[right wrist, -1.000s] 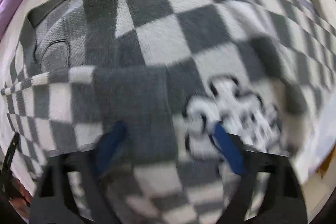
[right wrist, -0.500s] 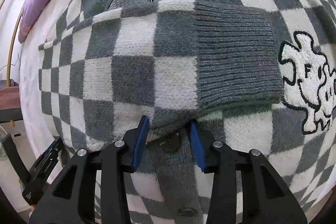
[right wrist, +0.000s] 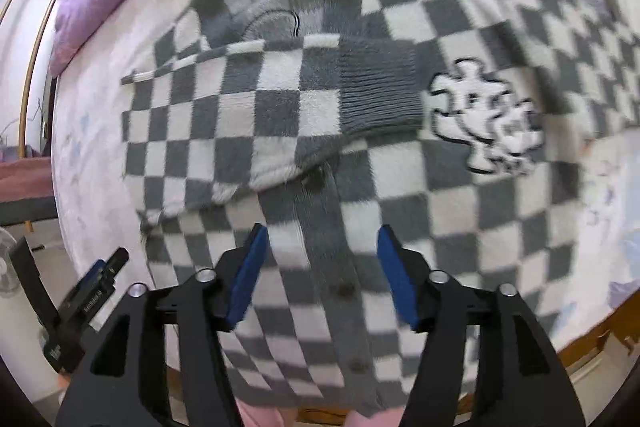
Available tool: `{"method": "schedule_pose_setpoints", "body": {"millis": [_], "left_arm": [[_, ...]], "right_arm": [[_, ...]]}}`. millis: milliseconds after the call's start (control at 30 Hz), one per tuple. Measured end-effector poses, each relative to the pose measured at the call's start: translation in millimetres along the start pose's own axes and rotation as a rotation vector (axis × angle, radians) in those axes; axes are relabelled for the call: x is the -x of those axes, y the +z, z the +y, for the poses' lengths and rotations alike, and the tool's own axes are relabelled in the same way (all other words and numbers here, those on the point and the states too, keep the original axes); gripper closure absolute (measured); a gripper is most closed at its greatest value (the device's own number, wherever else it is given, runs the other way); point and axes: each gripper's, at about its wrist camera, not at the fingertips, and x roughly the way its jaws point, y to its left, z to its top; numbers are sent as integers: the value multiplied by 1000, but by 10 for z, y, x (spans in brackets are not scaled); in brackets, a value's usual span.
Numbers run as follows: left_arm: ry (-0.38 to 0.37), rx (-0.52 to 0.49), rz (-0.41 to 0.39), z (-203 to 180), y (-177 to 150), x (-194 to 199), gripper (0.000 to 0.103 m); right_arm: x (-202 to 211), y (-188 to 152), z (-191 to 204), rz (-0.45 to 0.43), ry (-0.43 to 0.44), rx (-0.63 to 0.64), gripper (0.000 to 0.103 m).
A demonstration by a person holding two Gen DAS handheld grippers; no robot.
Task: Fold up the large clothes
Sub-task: 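Raise both grippers back from the cardigan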
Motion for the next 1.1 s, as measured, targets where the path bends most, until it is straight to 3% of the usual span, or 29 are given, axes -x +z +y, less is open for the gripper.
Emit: {"method": "schedule_pose_setpoints", "body": {"millis": [67,167,200,400,600,800,1100], "left_arm": [[-12,-13,-10,-16,1,170,22],[-36,-39,-29,-123,-91,546,20],[-51,-47,-40,-167,-126,685,18],[-134,-81,-102,-439,-386,1359,12],[-133,-155,-174,-827,-830,1962,12],[-136,-140,-210,-1047,-1206,2305,12],[-147,-94,-242,-1102,-1554,2703,12]], "right_arm": [[224,-106,206,-17,-11,41,32],[601,-328,288,-67,-38,106,28],[685,-364,314,-73,-42,115,19],[1331,-707,272,-161,-50,123,10],[1747,-1097,124,-207,-10,122,9],[2047,-1409,-47,-247,-10,130,9],[2155,-1747,-160,-254,-6,116,9]]}}
